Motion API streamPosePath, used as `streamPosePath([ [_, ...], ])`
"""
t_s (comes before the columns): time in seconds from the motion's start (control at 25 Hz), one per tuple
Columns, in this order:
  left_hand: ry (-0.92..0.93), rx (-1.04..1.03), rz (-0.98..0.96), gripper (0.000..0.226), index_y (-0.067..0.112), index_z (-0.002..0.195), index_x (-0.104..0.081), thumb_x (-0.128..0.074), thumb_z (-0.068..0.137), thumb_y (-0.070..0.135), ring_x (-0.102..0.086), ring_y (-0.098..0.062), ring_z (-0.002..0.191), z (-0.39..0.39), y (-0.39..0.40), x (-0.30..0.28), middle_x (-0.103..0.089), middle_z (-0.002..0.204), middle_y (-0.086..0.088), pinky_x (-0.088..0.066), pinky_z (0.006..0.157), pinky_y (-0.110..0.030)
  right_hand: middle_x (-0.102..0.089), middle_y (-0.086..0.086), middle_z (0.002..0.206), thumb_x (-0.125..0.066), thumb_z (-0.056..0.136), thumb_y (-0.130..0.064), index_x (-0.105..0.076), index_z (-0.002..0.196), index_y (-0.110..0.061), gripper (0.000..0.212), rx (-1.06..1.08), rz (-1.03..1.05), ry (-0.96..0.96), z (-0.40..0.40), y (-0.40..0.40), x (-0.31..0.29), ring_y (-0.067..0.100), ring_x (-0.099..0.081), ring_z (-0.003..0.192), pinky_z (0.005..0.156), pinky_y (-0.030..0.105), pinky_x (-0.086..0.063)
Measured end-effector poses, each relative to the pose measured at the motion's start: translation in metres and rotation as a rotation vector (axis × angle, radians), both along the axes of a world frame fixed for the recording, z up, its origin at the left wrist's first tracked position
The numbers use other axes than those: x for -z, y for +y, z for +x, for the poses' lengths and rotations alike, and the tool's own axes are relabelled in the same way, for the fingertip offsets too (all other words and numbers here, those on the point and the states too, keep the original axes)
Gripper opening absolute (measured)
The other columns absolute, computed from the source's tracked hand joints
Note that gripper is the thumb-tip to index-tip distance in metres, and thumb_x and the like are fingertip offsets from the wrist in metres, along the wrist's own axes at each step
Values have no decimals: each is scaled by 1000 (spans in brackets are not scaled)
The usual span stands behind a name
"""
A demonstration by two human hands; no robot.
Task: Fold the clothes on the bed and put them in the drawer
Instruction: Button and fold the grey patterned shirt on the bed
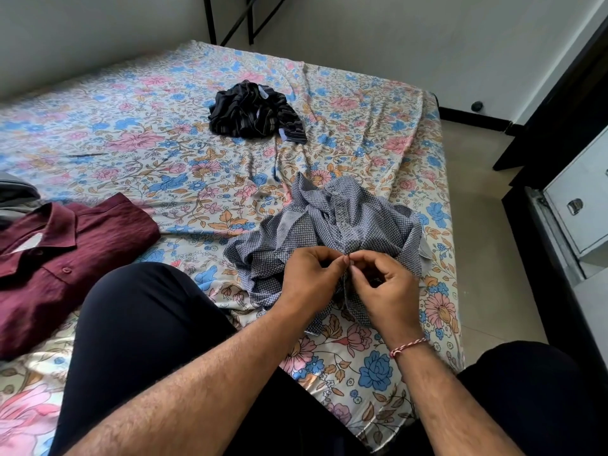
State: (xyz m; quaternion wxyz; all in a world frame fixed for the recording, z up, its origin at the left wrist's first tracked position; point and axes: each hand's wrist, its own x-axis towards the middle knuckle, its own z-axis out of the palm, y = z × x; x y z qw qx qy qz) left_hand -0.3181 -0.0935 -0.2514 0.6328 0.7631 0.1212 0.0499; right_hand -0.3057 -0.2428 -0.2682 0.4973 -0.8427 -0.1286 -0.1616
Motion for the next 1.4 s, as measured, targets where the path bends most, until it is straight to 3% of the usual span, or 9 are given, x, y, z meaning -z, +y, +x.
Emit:
streamPosePath([
  [0.28, -1, 33, 184, 13, 18, 89, -76, -69, 99, 22, -64, -7, 65, 3, -3, 2, -72, 76, 6, -54, 61, -24, -74, -7, 103, -81, 86, -13, -76, 107, -20, 22, 1, -126, -47, 2, 1, 1, 6, -69, 93, 80, 4, -51],
  [0.48, 36, 87, -294, 14, 8, 91, -73, -68, 100, 18, -74, -36, 74, 1, -3, -2, -76, 84, -17, -64, 77, -54, -74, 19, 108, -73, 87, -19, -74, 103, -11, 18, -127, 786, 546, -1, 8, -1, 32, -72, 99, 85, 50, -61],
  [0.6, -76, 160, -48, 8, 16, 94, -72, -67, 96, 10, -69, -21, 74, -2, -4, -3, -73, 89, -8, -63, 72, -39, -69, 27, 118, -67, 91, -25, -71, 107, -8, 24, -60, 909, 611, 1, 10, 2, 35, -69, 101, 80, 46, -63],
  [0.76, -245, 210, 294, 31, 30, 114, -65, -67, 91, 10, -59, -7, 93, -4, -6, 6, -57, 105, 8, -58, 84, -28, -69, 18, 118, -59, 101, -17, -67, 118, -10, 21, -133, 965, 604, 2, 6, -2, 30, -69, 107, 81, 39, -61],
  [0.92, -313, 218, 465, 42, 36, 134, -61, -65, 98, 16, -59, 1, 92, -3, -3, 7, -55, 120, 14, -57, 83, -23, -74, 5, 112, -64, 94, 1, -67, 124, -19, 36, -182, 829, 523, 2, 6, 1, 26, -69, 113, 96, 42, -57],
  [1.08, -288, 179, 673, 32, 29, 133, -64, -57, 102, 24, -64, -10, 98, -1, 0, 4, -65, 118, 9, -59, 89, -32, -77, 2, 111, -66, 95, 0, -74, 114, -23, 31, -48, 729, 495, 7, 1, -2, 24, -73, 106, 87, 42, -61],
  [1.16, -246, 85, 810, 23, 26, 122, -69, -55, 104, 32, -63, -11, 92, 6, 12, 1, -66, 108, 8, -60, 87, -36, -77, -4, 107, -64, 97, -1, -75, 111, -26, 30, -4, 487, 418, 9, -5, -6, 15, -74, 98, 78, 32, -63],
  [1.28, -303, 24, 727, 16, 21, 112, -72, -59, 104, 27, -63, -11, 87, 17, 36, -13, -70, 103, 5, -59, 86, -35, -75, -7, 102, -71, 95, -18, -75, 111, -22, 17, 25, -50, 241, 13, -17, -12, 4, -70, 89, 67, 16, -58],
  [1.4, -423, 102, 659, 14, 21, 105, -77, -72, 97, 31, -65, -5, 76, 17, 57, -39, -74, 94, 8, -58, 75, -28, -75, -6, 88, -75, 89, -29, -77, 96, -21, 10, -51, -71, 312, 14, -33, -26, 5, -70, 75, 62, 22, -58],
])
